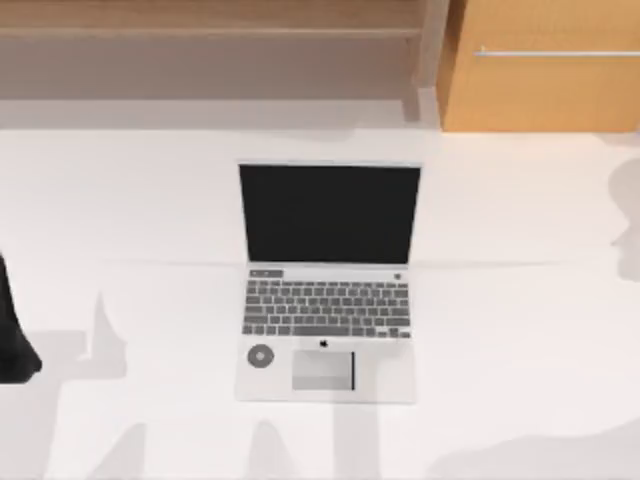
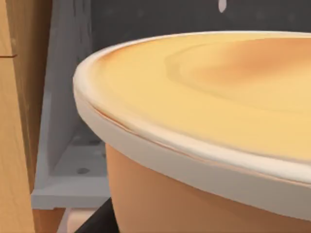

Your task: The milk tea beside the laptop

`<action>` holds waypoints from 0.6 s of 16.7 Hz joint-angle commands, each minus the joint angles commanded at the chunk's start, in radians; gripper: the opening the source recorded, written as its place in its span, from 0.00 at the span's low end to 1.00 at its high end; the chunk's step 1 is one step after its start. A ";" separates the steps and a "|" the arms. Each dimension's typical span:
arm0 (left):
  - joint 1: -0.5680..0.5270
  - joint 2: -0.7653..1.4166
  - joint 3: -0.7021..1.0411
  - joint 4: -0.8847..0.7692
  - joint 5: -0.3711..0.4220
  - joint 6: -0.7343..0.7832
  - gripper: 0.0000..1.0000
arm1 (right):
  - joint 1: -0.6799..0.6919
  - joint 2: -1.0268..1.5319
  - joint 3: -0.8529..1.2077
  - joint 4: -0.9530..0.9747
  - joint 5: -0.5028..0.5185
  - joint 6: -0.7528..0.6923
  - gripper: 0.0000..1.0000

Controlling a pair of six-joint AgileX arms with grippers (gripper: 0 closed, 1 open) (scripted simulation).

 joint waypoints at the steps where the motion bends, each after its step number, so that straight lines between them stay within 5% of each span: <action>1: 0.000 0.000 0.000 0.000 0.000 0.000 1.00 | 0.019 -0.005 0.003 0.016 0.010 0.000 0.00; 10: 0.000 0.000 0.000 0.000 0.000 0.000 1.00 | 0.300 -0.085 -0.018 0.145 0.211 -0.011 0.00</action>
